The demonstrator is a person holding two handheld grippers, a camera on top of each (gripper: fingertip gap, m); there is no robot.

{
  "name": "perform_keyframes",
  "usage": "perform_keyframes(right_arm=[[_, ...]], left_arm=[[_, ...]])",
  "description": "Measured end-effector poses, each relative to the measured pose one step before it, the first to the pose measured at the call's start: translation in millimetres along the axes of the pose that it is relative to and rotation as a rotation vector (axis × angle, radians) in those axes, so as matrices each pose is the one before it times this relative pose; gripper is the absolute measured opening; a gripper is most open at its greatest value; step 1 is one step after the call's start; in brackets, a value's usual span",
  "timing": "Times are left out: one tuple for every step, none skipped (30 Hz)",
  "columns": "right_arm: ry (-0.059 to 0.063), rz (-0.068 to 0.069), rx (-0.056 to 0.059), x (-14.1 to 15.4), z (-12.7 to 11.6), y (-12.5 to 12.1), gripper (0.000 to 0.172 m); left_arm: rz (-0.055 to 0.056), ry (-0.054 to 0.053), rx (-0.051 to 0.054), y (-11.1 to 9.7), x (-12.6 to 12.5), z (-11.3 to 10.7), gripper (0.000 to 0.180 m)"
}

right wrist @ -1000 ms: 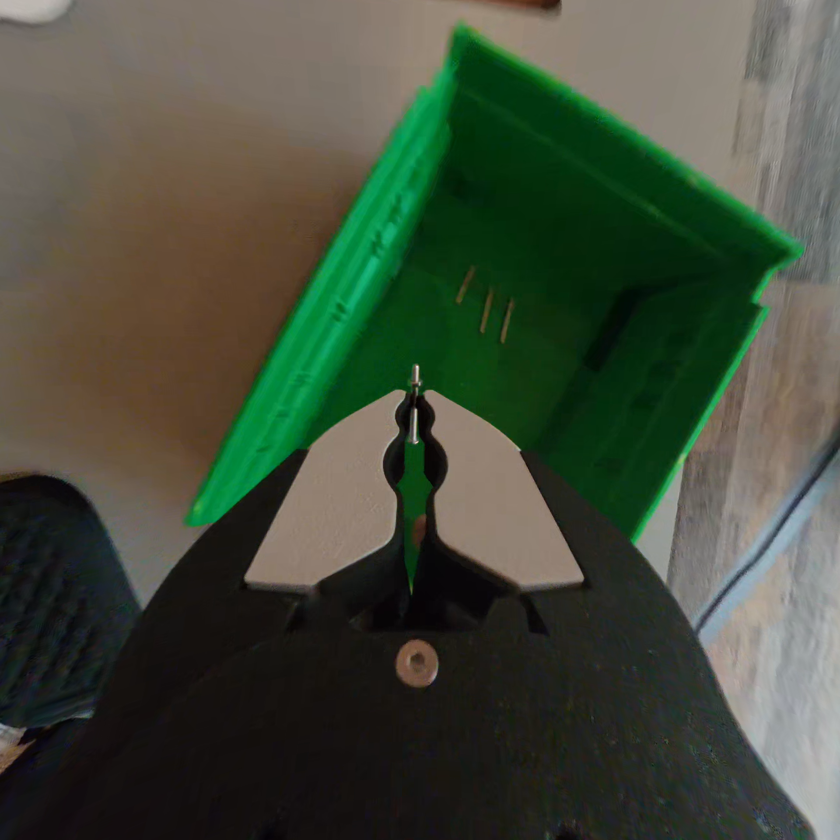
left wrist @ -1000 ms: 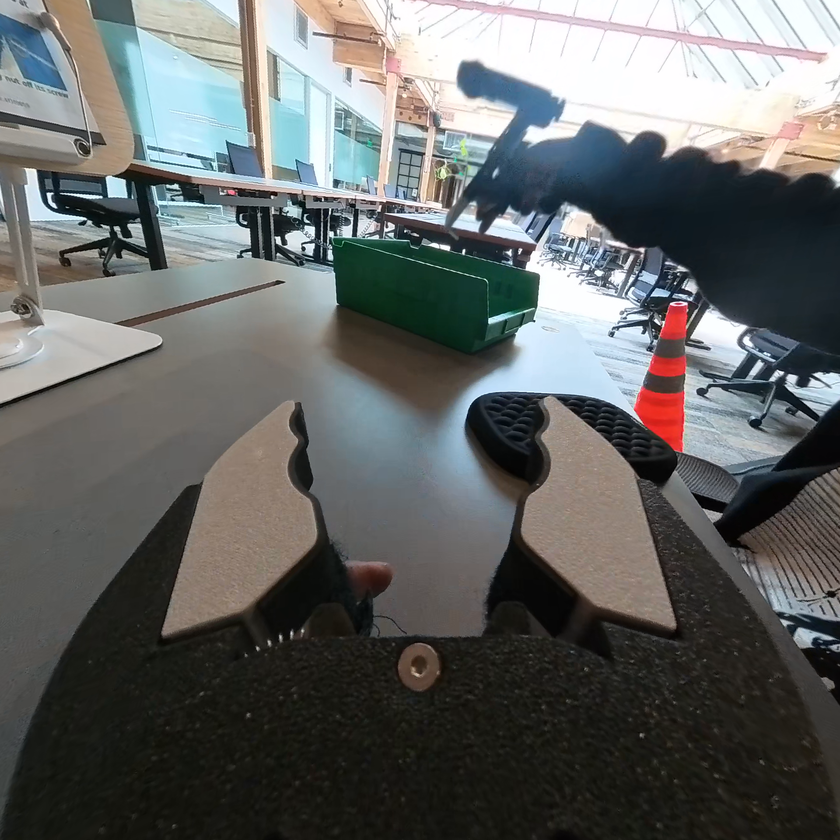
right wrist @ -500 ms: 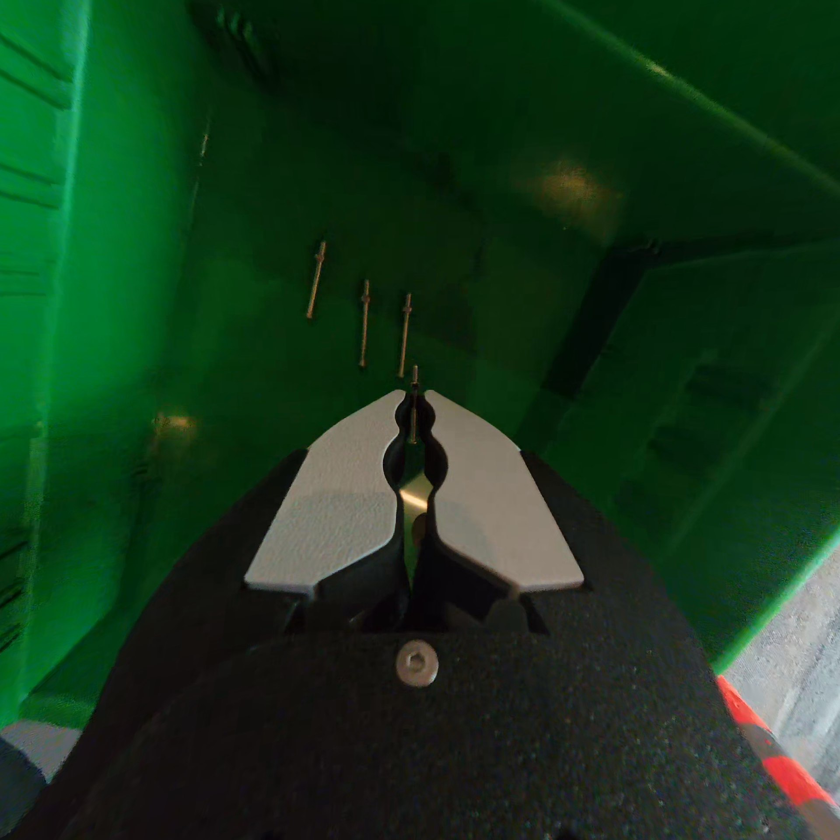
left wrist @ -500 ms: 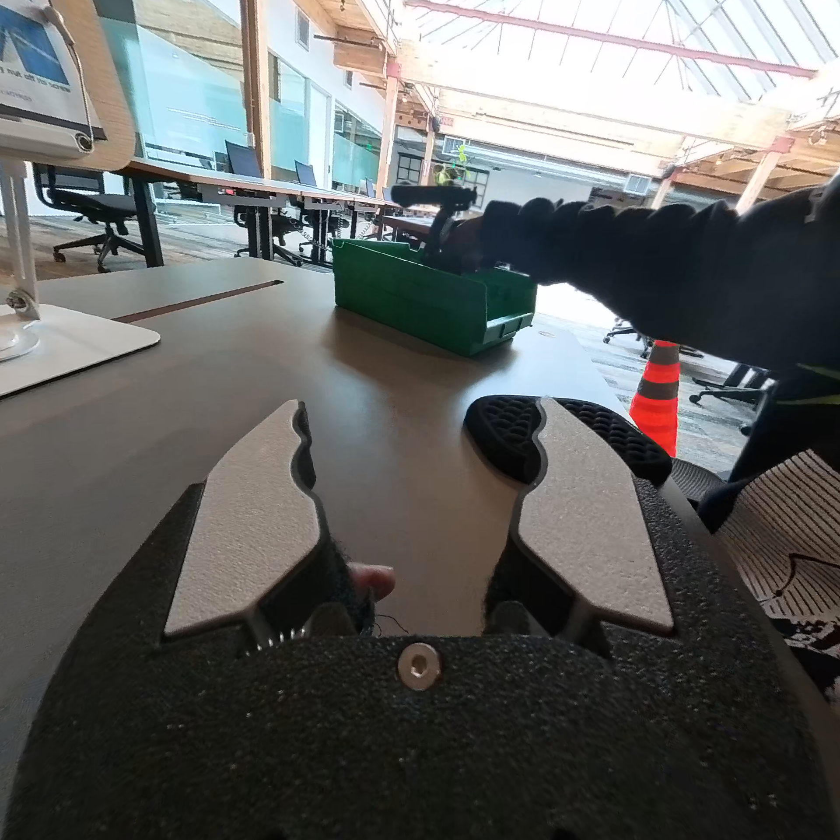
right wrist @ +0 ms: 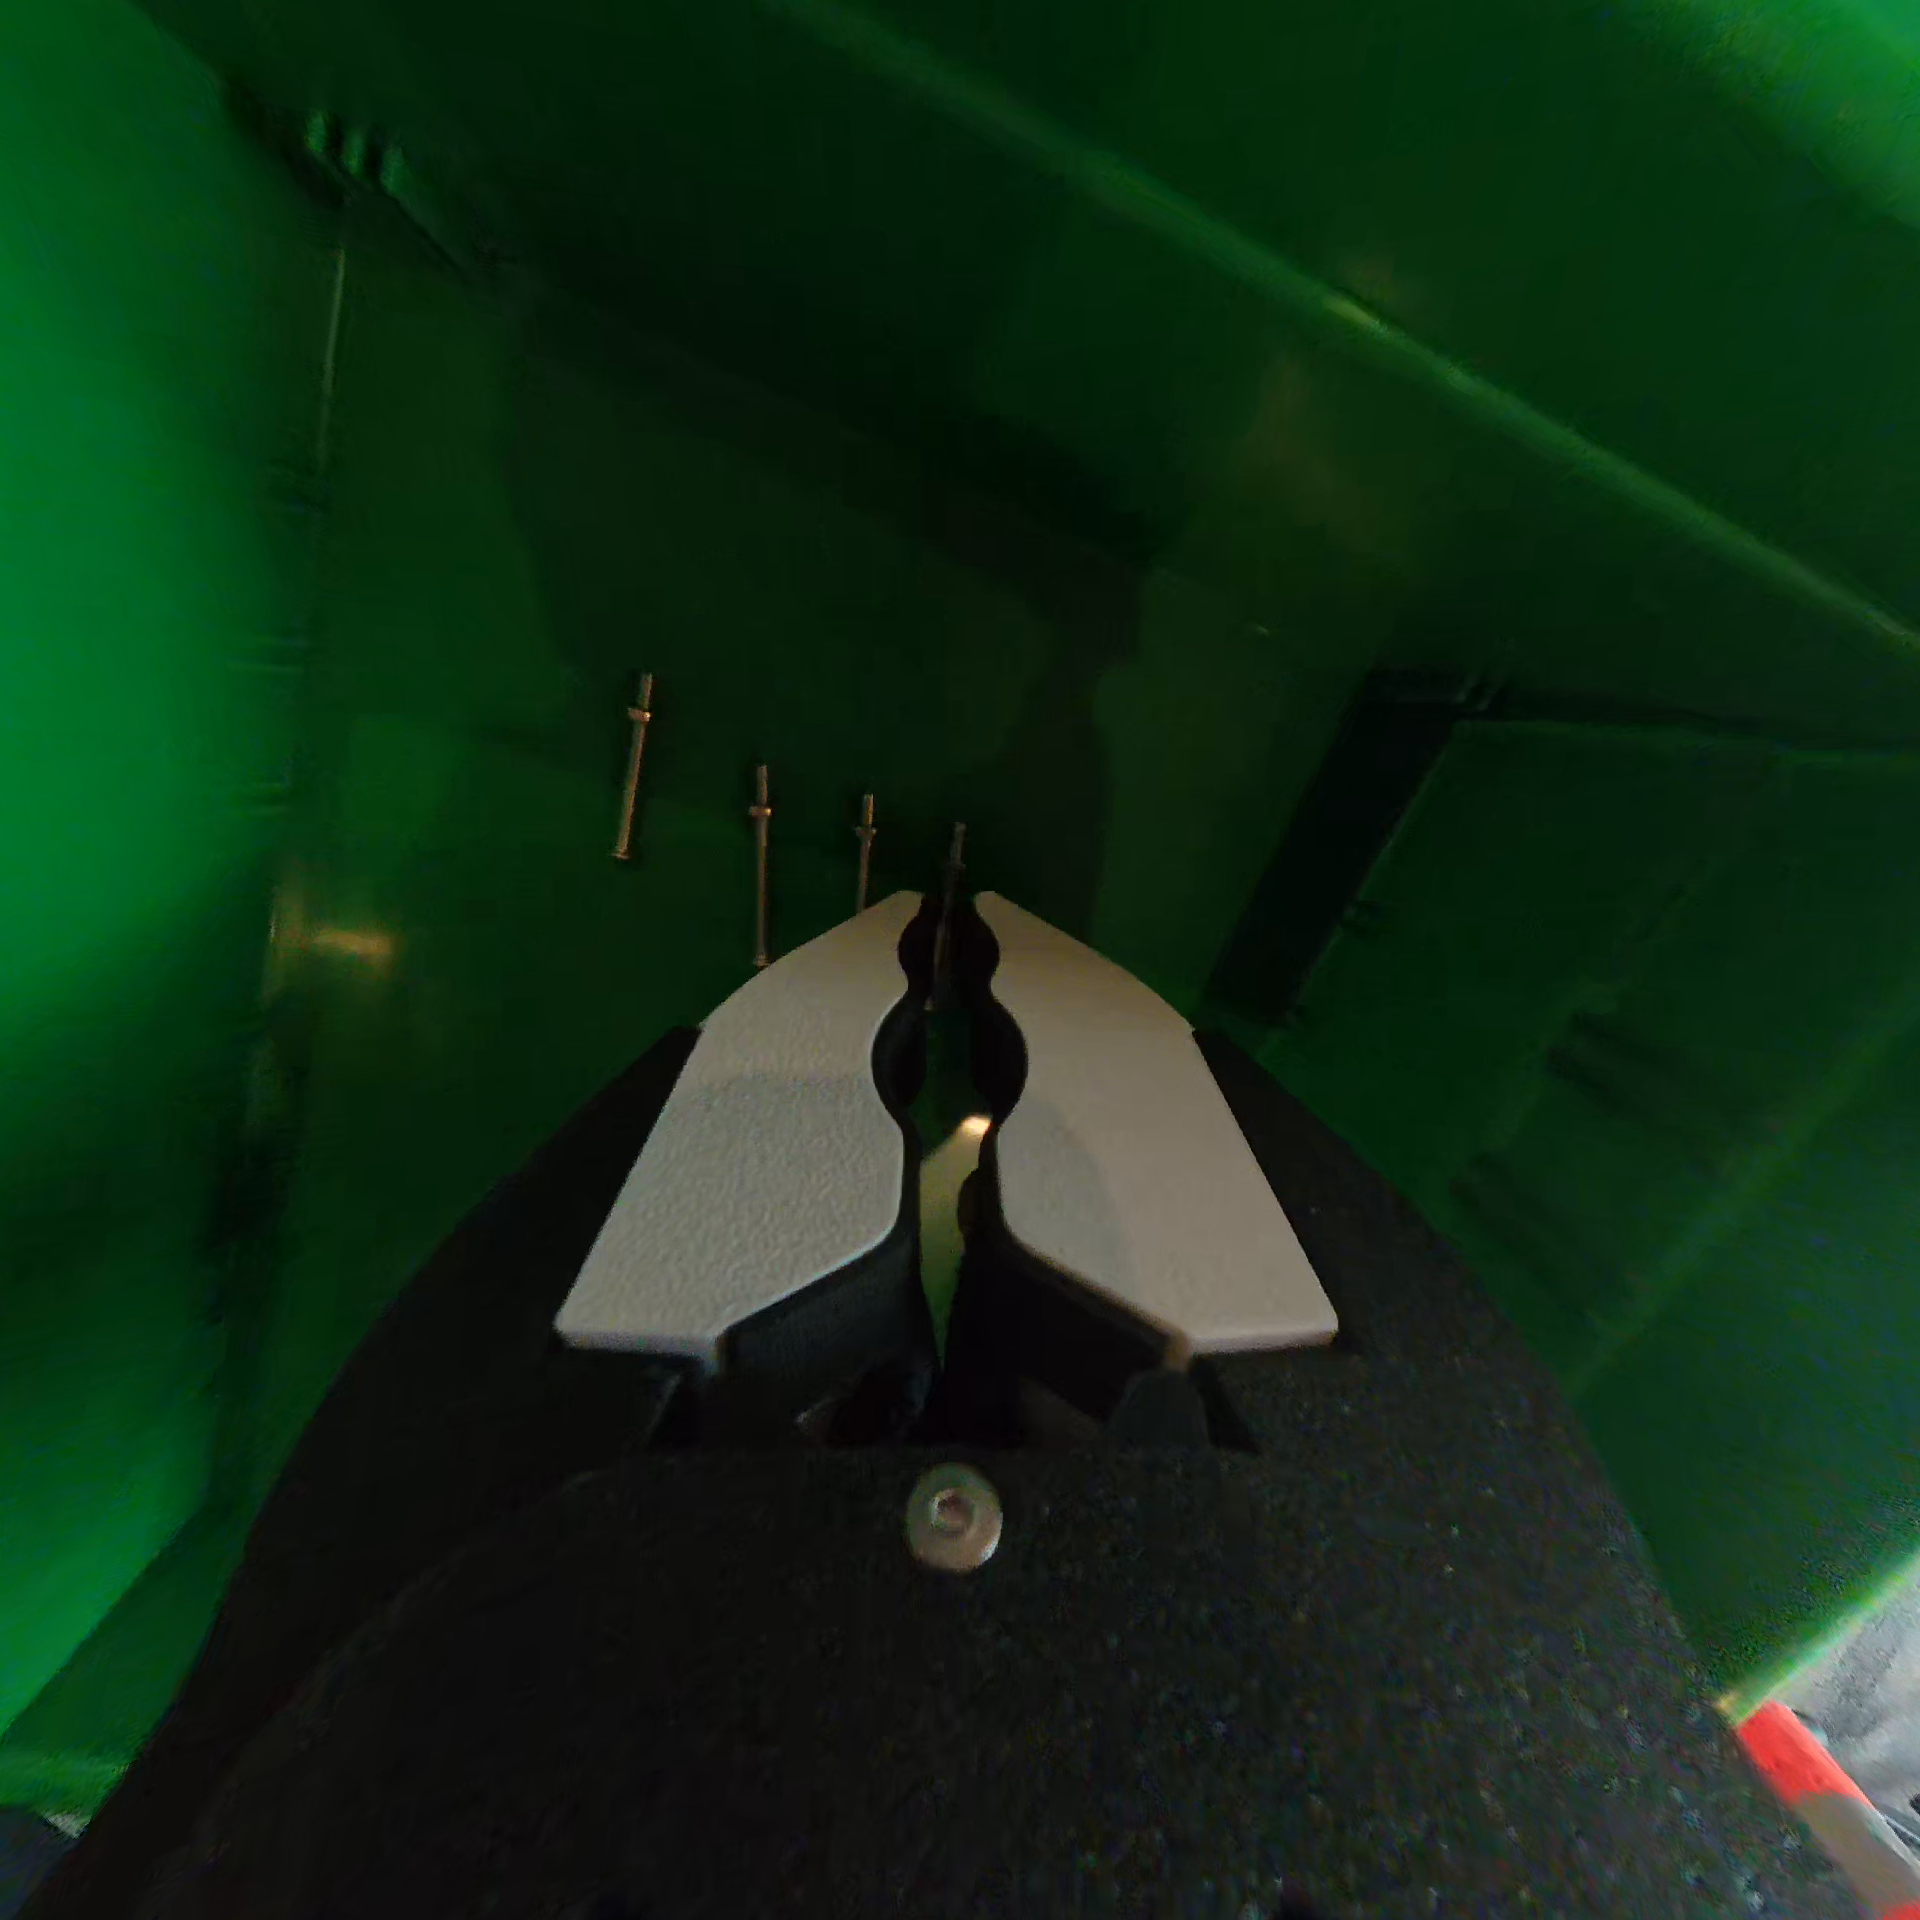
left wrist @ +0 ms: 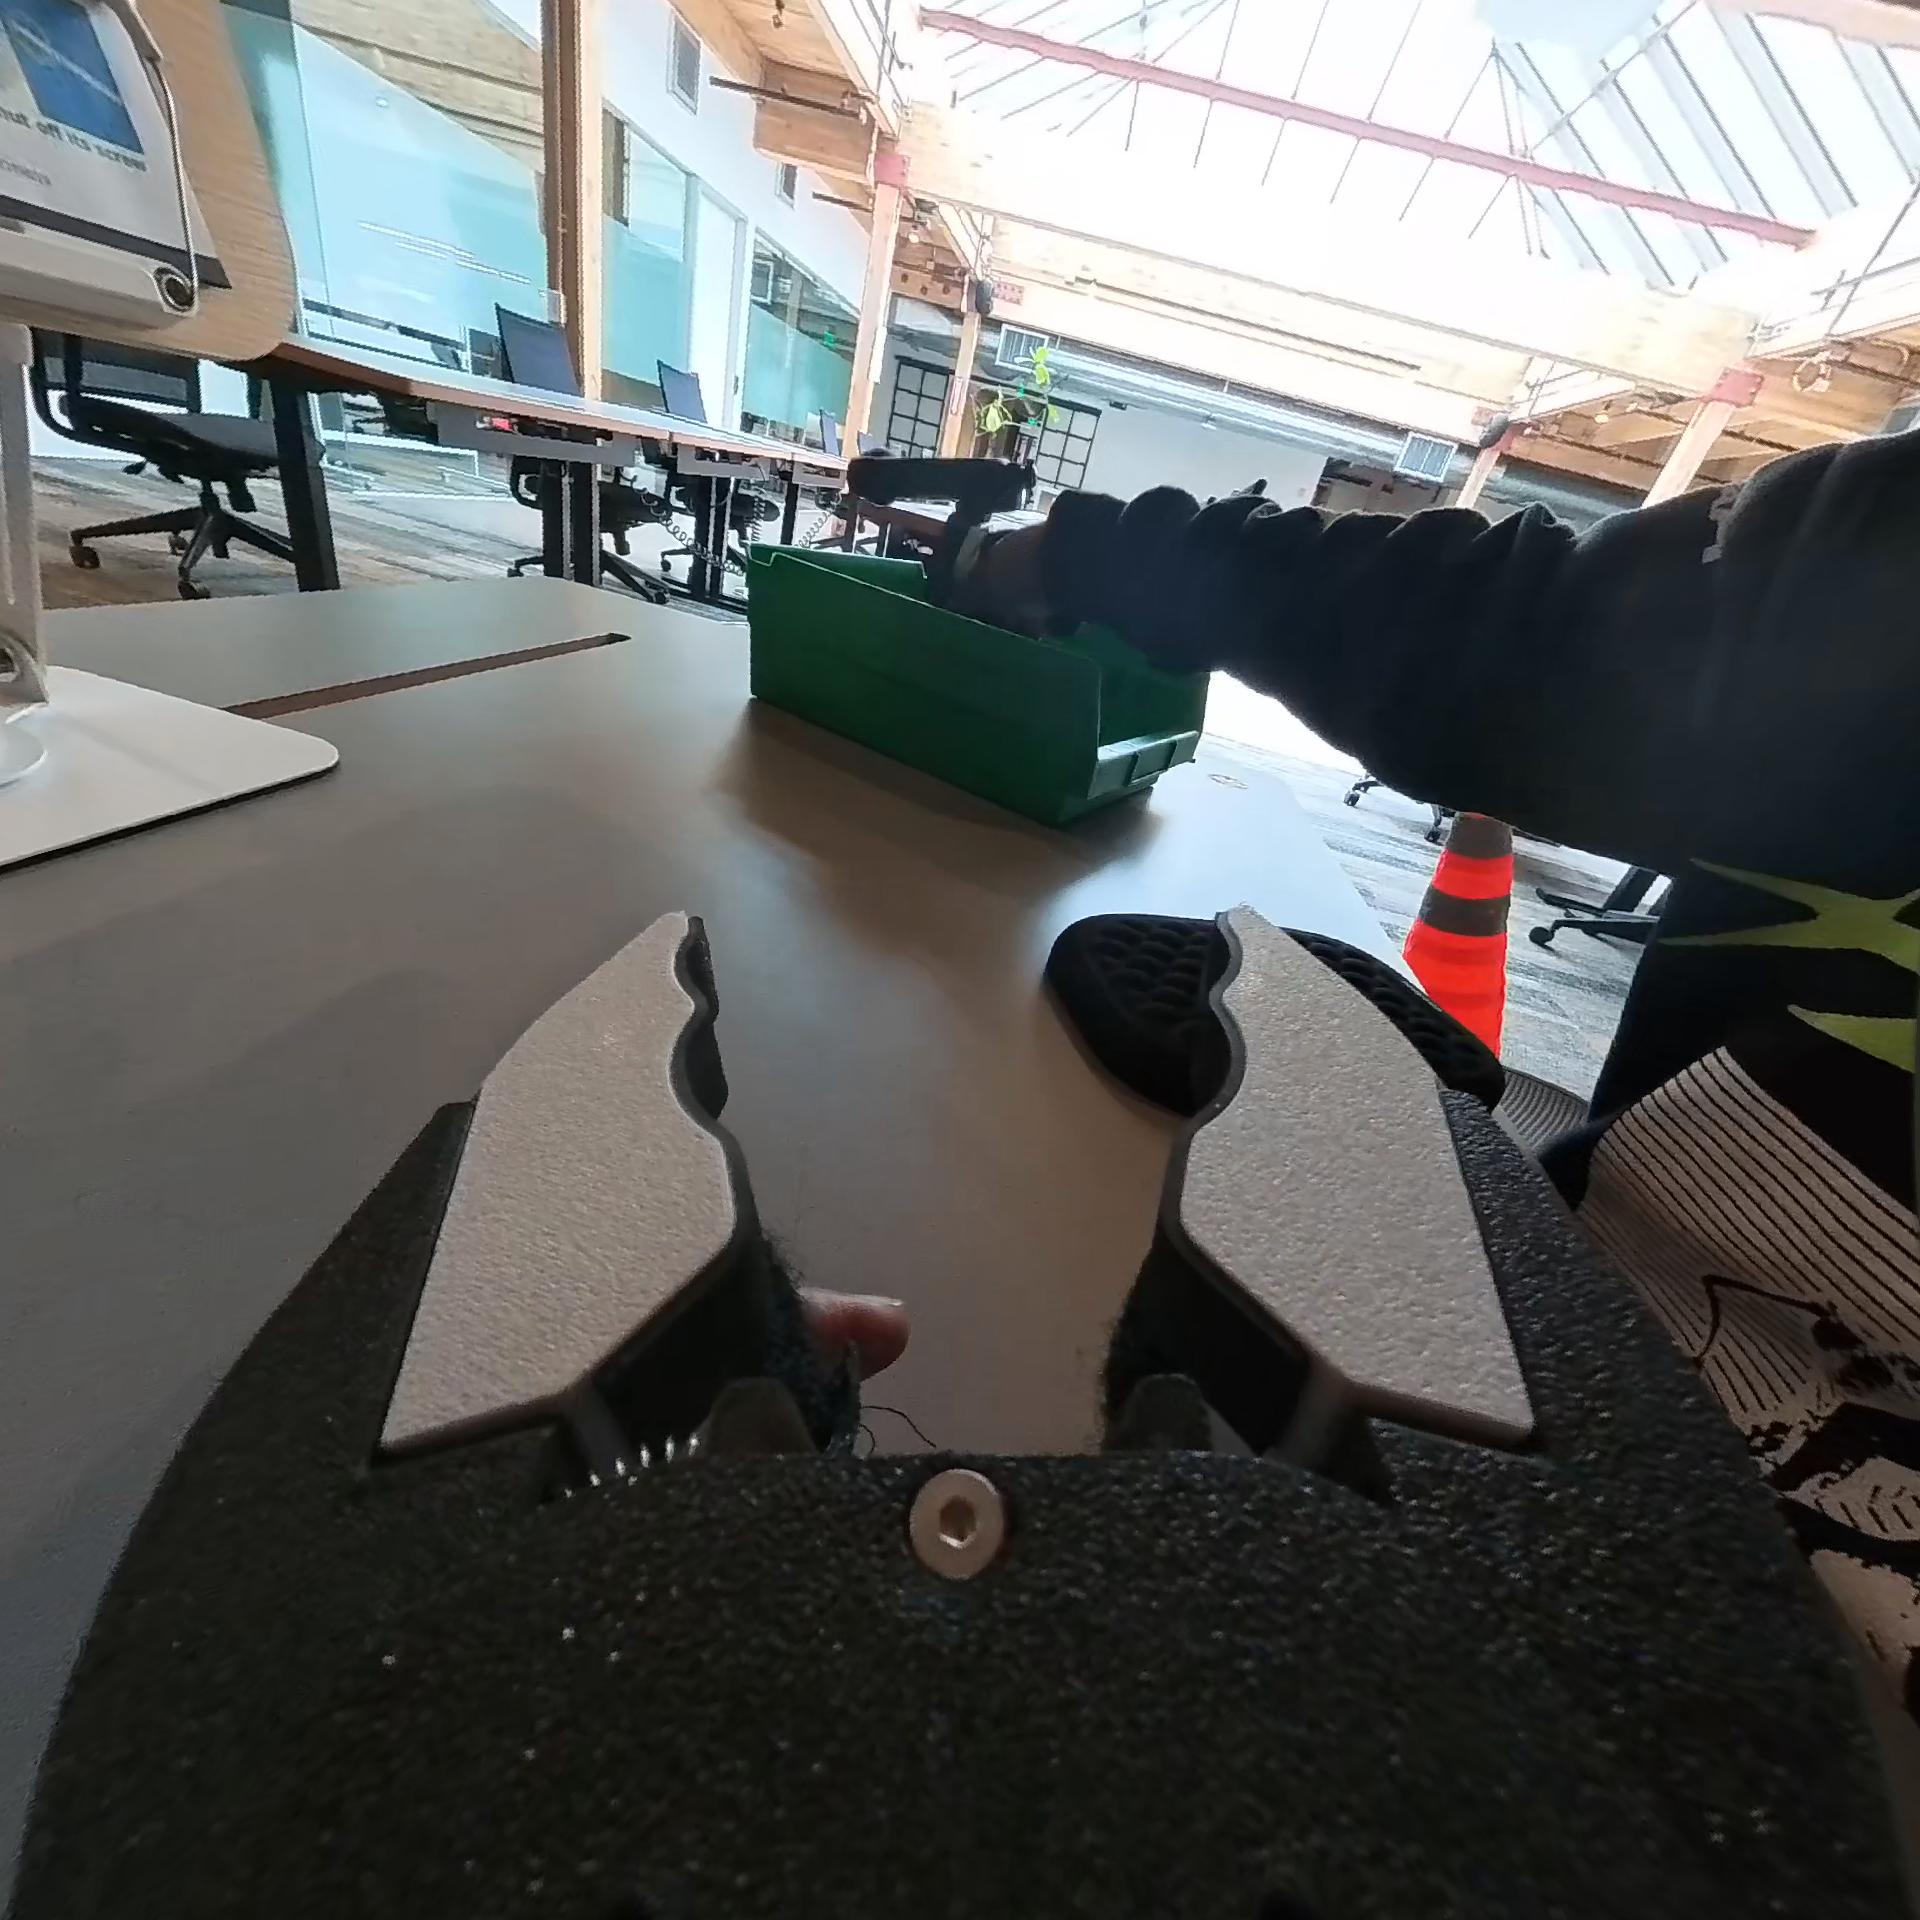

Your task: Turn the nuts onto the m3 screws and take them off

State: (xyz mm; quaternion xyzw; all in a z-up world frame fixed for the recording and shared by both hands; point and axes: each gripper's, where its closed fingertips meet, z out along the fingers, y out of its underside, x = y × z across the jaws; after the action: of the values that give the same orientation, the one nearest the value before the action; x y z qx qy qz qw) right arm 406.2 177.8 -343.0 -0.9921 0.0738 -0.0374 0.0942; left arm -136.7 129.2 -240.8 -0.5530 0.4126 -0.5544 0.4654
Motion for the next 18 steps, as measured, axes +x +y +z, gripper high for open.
perform_keyframes(right_arm=[[0.0015, -0.0012, -0.0042, 0.1, 0.87, 0.79, 0.006], [0.0075, 0.0013, -0.0029, 1.07, 0.54, 0.79, 0.008], [0.002, 0.0047, 0.0038, 0.33, -0.28, -0.14, 0.011], [-0.008, 0.0043, 0.0061, -1.11, -1.28, -0.32, 0.014], [-0.0066, 0.0016, 0.0099, -1.32, -2.39, -0.78, 0.017], [-0.0016, -0.0006, 0.0165, -0.7, -3.96, -1.33, 0.019], [0.0008, 0.0009, 0.0238, -0.54, -5.15, -2.21, 0.021], [-0.0018, 0.0008, 0.0282, -1.18, -6.34, -2.53, 0.023], [-0.005, -0.0025, 0.0328, -2.34, -7.58, -2.58, 0.028], [-0.0088, -0.0033, 0.041, -3.81, -8.88, -2.8, 0.032], [-0.0196, -0.0012, 0.0507, -6.44, -9.78, -2.77, 0.036], [-0.0272, 0.0002, 0.0538, -8.64, -10.38, -2.05, 0.04], [-0.0257, -0.0021, 0.0581, -9.49, -10.78, -1.28, 0.045], [-0.0218, -0.0058, 0.0612, -9.99, -10.79, -0.61, 0.048], [-0.0178, -0.0077, 0.057, -10.23, -10.61, 0.71, 0.05], [-0.016, -0.0099, 0.052, -10.61, -10.12, 2.08, 0.052], [-0.016, -0.0115, 0.0486, -11.28, -9.73, 3.04, 0.054], [-0.0134, -0.0082, 0.0442, -11.31, -9.26, 3.65, 0.055]], left_arm=[[-0.0033, 0.0006, -0.001, 0.12, -0.19, 0.15, 0.089], [-0.003, 0.0006, -0.0006, 0.05, -0.22, -0.02, 0.089], [-0.0016, 0.0004, 0.0, 0.03, -0.14, 0.01, 0.089], [0.0005, 0.0, 0.0002, 0.0, 0.06, 0.01, 0.089], [0.0022, -0.0005, 0.0004, -0.07, 0.18, -0.09, 0.089], [0.0028, -0.0006, 0.0, -0.01, 0.14, -0.01, 0.089], [0.0026, -0.0002, -0.0005, 0.08, 0.21, 0.14, 0.089], [0.002, 0.0004, -0.0011, 0.14, 0.32, 0.0, 0.089], [0.0011, 0.0005, -0.0012, 0.19, 0.1, 0.11, 0.089], [-0.0003, 0.0001, -0.0011, 0.15, 0.04, 0.12, 0.089], [-0.0006, -0.0001, -0.001, 0.12, -0.06, 0.13, 0.089], [0.001, 0.0, -0.001, 0.06, 0.05, 0.03, 0.089], [0.0025, -0.0012, -0.0011, 0.17, 0.18, 0.1, 0.089], [0.0038, -0.002, -0.0011, 0.08, 0.11, 0.1, 0.089], [0.0045, -0.0028, -0.0014, 0.18, 0.15, 0.16, 0.089], [0.0055, -0.0026, -0.0018, 0.25, 0.21, 0.22, 0.089], [0.0076, -0.0017, -0.0022, 0.17, 0.51, 0.18, 0.089], [0.0106, -0.0007, -0.002, 0.21, 0.82, 0.27, 0.089]])
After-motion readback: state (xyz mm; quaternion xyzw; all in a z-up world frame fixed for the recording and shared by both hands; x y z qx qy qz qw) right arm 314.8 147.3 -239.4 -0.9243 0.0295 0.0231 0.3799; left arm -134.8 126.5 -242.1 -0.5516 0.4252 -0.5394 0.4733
